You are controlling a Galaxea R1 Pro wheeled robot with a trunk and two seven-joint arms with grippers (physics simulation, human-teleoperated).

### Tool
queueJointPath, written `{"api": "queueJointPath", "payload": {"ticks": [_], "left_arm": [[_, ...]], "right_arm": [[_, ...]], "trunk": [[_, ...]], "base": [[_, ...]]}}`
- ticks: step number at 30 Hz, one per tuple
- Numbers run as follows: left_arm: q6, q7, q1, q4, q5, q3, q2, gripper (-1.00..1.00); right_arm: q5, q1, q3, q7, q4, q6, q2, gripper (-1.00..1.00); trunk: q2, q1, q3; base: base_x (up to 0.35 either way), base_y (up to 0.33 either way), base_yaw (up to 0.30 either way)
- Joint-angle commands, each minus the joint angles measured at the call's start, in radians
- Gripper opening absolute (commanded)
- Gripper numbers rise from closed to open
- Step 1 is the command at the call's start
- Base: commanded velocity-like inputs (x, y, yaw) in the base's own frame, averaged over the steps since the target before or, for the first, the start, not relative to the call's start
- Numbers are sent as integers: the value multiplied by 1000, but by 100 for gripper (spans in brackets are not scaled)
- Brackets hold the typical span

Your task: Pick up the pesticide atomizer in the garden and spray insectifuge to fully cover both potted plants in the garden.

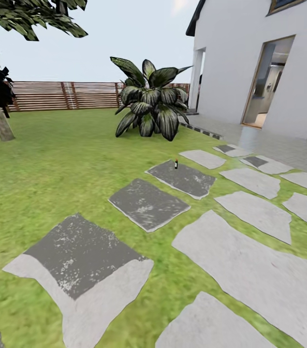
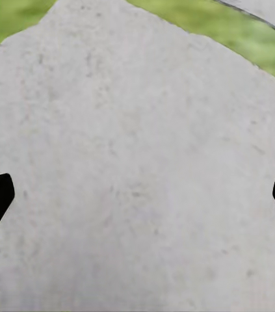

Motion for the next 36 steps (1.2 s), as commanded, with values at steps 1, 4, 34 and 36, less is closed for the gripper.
{"api": "queueJointPath", "payload": {"ticks": [1, 4, 34, 36], "left_arm": [[-3, 0, 0, 1, 2, 2, 0, 100], [-3, 0, 0, 1, 3, 2, 0, 100], [-4, 0, 0, 1, 3, 2, 0, 100], [-4, 0, 0, 1, 3, 2, 0, 100]], "right_arm": [[3, -1, -2, 0, 1, -4, 0, 100], [3, -1, -3, -1, 1, -4, 0, 100], [3, -1, -2, 0, 1, -4, 0, 100], [3, -1, -2, 0, 1, -4, 0, 100]], "trunk": [[0, 0, -1], [0, 0, -1], [0, 0, 17], [0, 0, 19]], "base": [[336, 0, -41], [336, 0, -14], [336, 0, -140], [336, 0, -210]]}}
